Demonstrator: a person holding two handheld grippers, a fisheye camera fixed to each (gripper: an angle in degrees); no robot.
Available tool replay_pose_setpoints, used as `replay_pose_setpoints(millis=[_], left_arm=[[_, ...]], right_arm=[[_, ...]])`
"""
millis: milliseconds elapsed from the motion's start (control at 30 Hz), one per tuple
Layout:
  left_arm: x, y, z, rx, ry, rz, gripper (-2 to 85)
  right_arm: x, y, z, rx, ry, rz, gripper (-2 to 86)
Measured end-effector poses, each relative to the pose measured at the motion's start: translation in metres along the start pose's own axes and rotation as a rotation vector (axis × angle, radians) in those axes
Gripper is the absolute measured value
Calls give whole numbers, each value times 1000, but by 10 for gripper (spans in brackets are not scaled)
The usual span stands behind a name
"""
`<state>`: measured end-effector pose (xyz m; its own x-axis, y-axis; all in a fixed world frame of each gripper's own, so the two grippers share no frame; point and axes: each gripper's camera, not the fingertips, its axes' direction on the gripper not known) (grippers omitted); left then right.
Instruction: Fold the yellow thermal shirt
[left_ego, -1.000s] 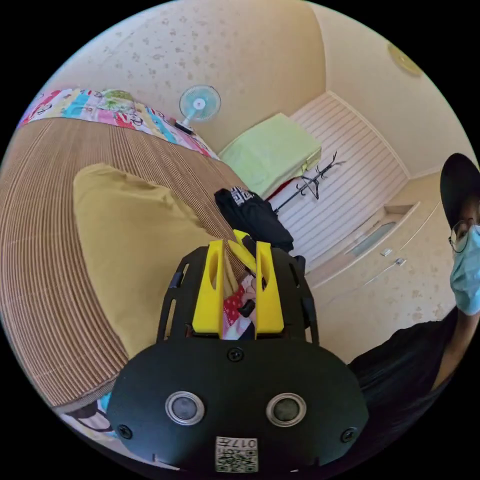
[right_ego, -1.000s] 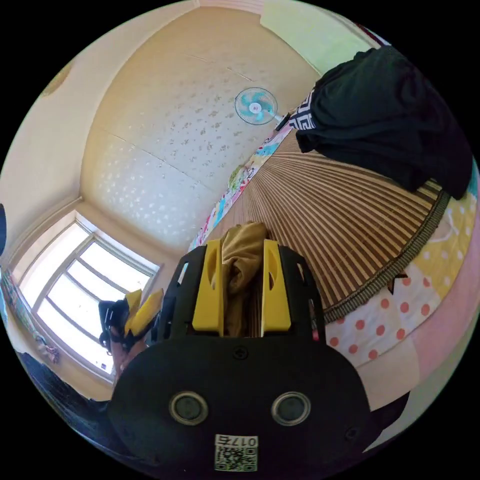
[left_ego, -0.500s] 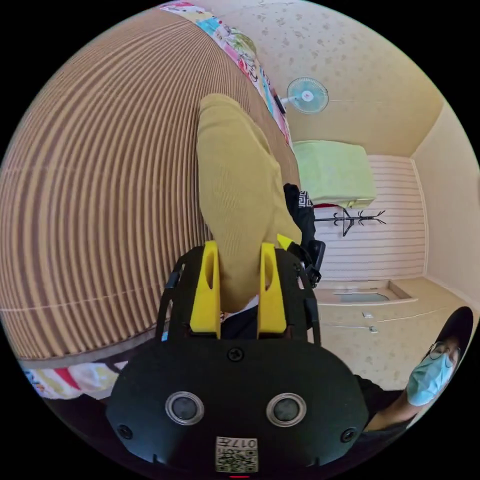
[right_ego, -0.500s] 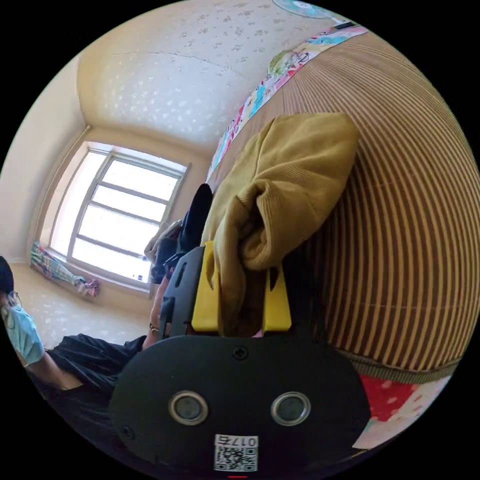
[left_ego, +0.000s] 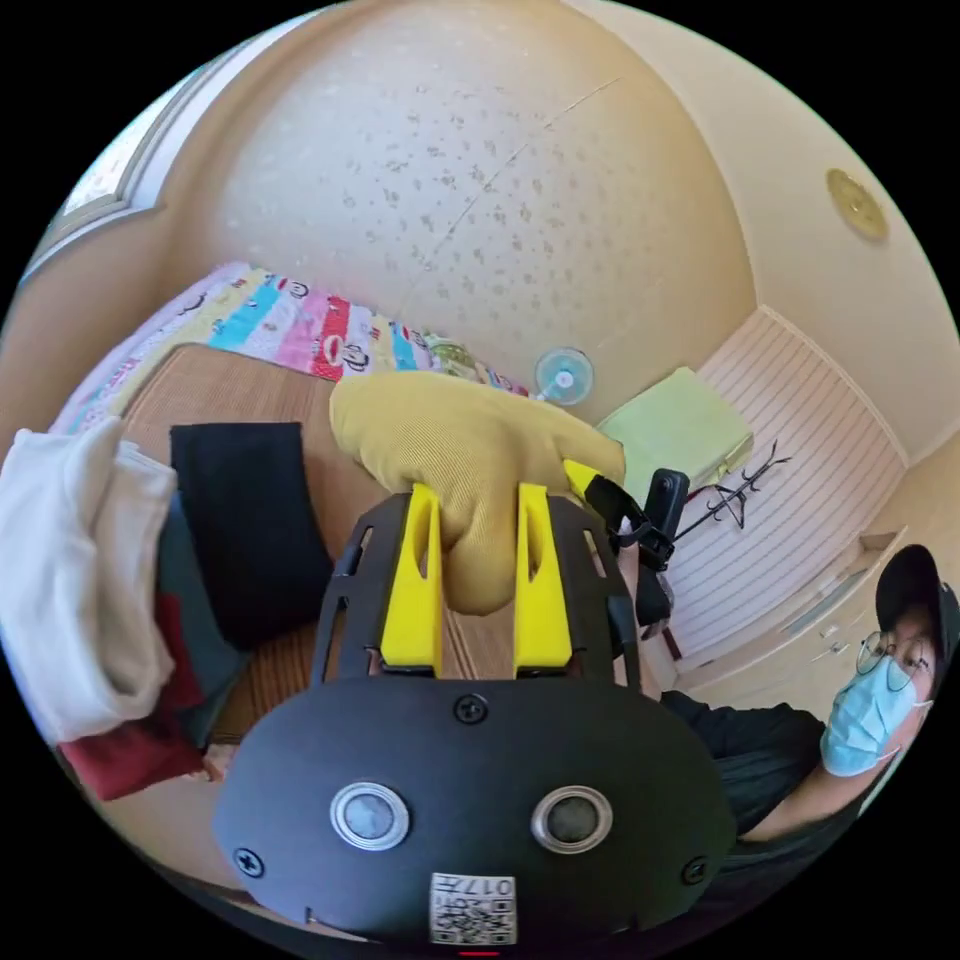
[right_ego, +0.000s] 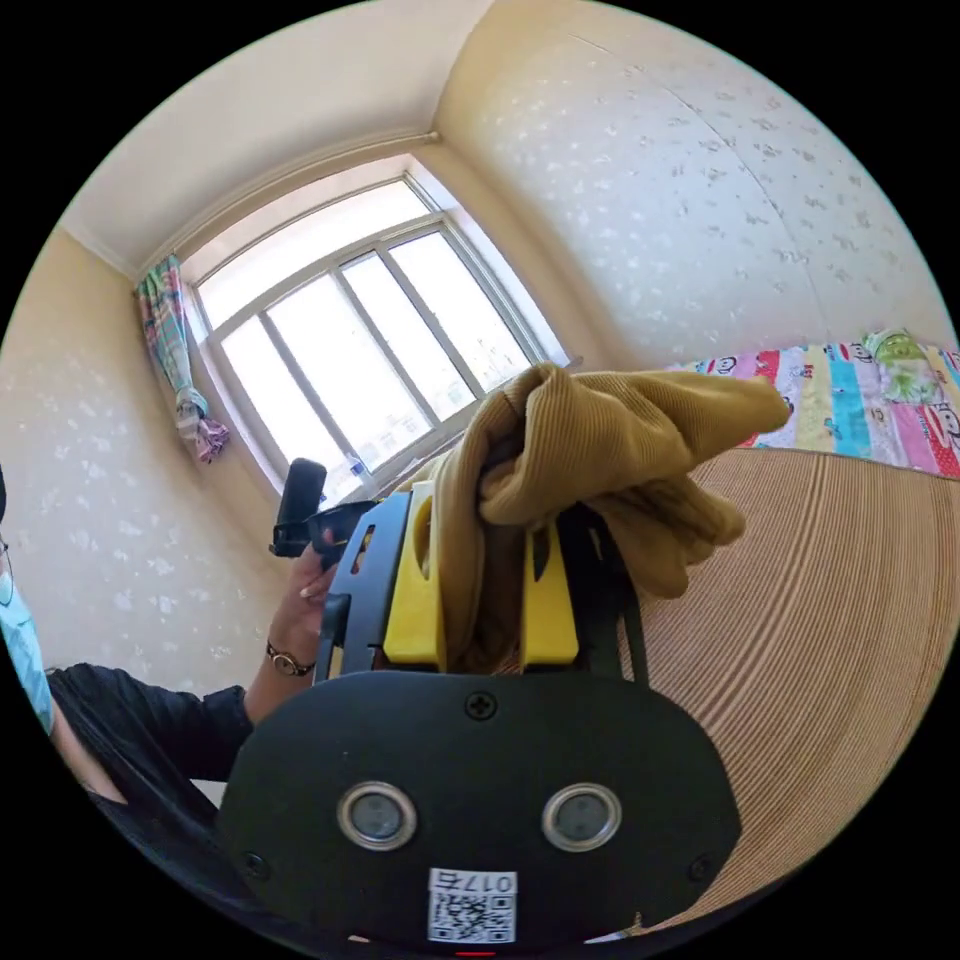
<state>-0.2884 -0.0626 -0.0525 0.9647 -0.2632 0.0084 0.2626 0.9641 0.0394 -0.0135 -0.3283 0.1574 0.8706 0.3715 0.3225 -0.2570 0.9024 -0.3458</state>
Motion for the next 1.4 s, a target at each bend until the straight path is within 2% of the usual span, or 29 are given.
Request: replay_pose_setpoints(millis=[67,133,267,367,467,600,767,867,1000,1100,1400], left_arm=[[-36,15,-24,18,-94,-62,148],[-61,66,-43,50,-163,-59,179],[-64,172,-33,115,-269,2,175],[-55,227,26,65,-331,-7,203],[-27,239,115,-14,-278,66,238],[7,220,244,-123,-210,101,278],[27,198,340,-125,-391,86,291],[23,201,376,-136,-465,31,304],[1,221,420,-186,-593,13,308],[3,227,439,-223,-696,57,307],[-32,241,443,-236,-695,50,308]], right_arm=[[5,-19,77,-32,-36,74,135],[25,-9,131,-102,-10,209,141],[53,82,176,-216,217,261,162],[65,157,149,-265,435,249,193],[77,201,97,-277,667,272,230],[90,201,46,-237,906,248,268],[140,170,33,-318,1134,368,302],[167,173,36,-320,1177,469,298],[181,187,50,-316,1307,492,296],[196,197,65,-339,1253,560,299],[193,178,83,-356,1231,526,307]])
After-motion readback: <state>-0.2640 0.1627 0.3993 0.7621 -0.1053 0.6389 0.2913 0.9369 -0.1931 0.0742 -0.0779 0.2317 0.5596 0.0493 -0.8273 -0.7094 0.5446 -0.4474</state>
